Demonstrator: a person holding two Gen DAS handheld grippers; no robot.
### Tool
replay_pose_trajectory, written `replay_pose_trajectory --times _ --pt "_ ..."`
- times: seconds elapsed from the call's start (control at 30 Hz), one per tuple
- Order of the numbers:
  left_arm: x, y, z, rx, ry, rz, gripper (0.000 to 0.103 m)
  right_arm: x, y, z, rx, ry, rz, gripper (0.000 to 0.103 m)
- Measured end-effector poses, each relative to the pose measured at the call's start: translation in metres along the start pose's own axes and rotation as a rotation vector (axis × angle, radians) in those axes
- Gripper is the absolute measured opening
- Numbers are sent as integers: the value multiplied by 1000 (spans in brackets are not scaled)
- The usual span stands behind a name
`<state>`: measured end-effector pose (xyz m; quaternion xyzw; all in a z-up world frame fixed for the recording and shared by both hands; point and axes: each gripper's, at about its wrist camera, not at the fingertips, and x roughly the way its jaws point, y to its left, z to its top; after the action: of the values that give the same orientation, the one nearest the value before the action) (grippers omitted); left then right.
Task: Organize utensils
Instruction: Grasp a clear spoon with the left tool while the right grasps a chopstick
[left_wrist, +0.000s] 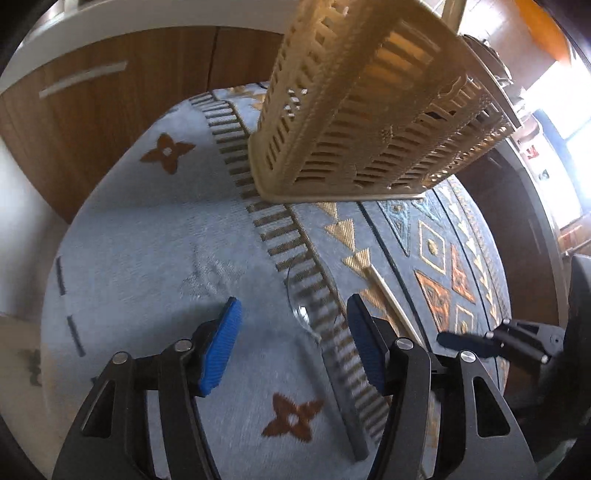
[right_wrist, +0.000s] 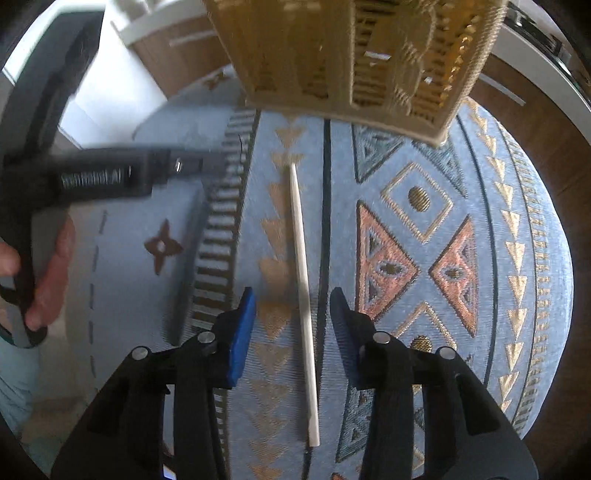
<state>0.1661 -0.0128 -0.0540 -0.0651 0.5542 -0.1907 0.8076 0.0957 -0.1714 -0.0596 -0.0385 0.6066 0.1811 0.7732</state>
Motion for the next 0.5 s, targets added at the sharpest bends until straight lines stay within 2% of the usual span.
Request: replay_pose_trajectory --times 0.13,0.23,0.3,0.4,0.5 --pt "7 -14 5 50 -9 68 60 6 10 -5 -58 4 -59 38" --pt "11 -29 7 112 -12 118 59 9 17 -6 -72 2 -99 24" --pt "14 -37 6 148 -25 166 52 10 19 -7 -68 6 -97 5" --pt "15 -46 4 200 -36 218 33 9 20 -7 -49 4 -88 5" --pt "12 -47 -1 230 -43 215 33 -1 4 -6 1 -13 -85 5"
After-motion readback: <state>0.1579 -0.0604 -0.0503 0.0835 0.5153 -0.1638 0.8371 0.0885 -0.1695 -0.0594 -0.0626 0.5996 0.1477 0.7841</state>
